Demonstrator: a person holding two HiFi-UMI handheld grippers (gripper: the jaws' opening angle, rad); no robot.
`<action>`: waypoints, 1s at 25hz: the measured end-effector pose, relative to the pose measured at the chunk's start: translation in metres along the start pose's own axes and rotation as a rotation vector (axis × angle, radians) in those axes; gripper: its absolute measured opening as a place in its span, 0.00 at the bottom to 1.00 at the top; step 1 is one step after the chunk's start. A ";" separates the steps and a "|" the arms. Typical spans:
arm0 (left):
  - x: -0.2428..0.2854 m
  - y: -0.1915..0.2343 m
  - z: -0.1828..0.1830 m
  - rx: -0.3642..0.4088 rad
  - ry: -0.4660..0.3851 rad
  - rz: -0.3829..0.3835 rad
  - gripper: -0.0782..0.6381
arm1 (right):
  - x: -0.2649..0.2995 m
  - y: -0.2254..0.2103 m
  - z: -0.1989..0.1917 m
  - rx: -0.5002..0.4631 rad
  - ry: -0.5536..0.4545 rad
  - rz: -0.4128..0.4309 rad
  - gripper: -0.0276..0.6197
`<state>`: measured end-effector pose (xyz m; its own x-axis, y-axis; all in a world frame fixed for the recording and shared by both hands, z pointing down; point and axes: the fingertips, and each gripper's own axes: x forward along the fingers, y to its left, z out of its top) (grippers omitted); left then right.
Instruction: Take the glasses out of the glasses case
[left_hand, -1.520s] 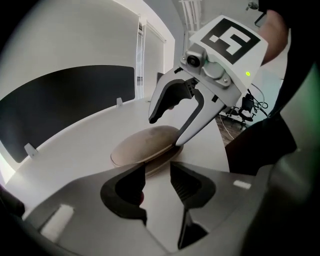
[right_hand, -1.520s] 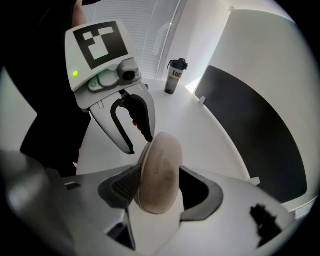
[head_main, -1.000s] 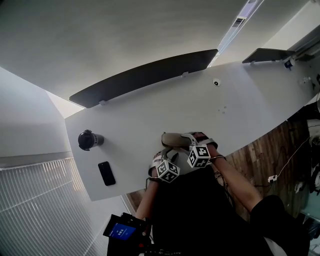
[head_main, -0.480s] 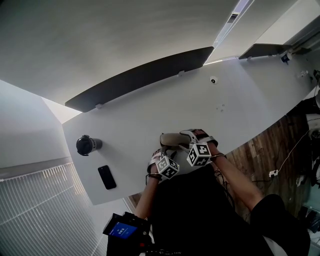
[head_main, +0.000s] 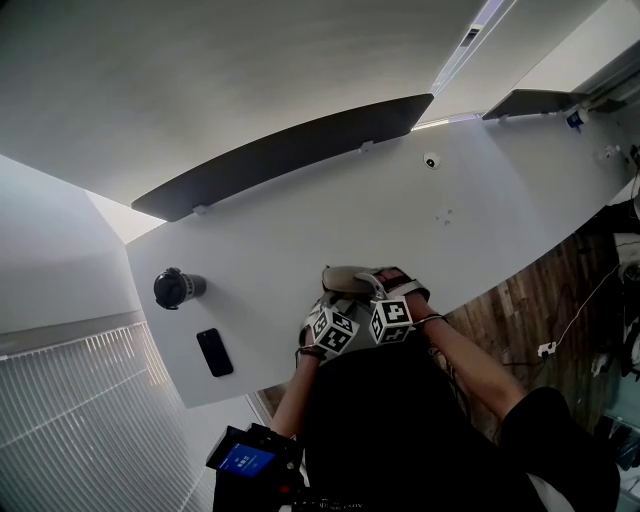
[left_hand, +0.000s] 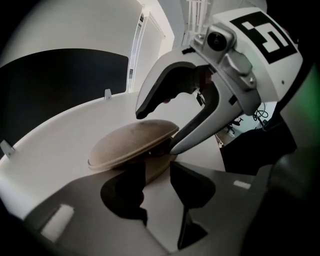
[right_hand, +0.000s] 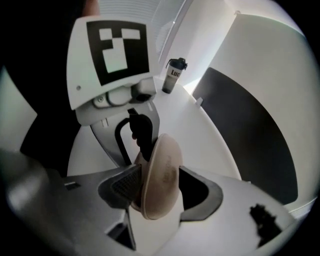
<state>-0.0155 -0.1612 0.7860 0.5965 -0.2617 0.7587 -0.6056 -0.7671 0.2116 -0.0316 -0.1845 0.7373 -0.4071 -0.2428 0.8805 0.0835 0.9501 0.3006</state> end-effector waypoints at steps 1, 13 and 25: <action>0.000 0.001 -0.001 0.000 0.001 0.001 0.34 | 0.003 -0.002 -0.005 0.018 0.019 -0.001 0.42; 0.001 0.010 0.000 -0.084 0.000 -0.017 0.34 | -0.013 -0.066 -0.028 0.190 -0.007 -0.055 0.42; 0.002 0.010 -0.003 -0.120 0.009 -0.025 0.34 | 0.011 -0.115 -0.058 0.431 -0.061 0.012 0.42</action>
<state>-0.0217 -0.1684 0.7916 0.6073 -0.2378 0.7581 -0.6499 -0.6975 0.3018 0.0071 -0.3076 0.7339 -0.4628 -0.2317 0.8556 -0.2938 0.9508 0.0986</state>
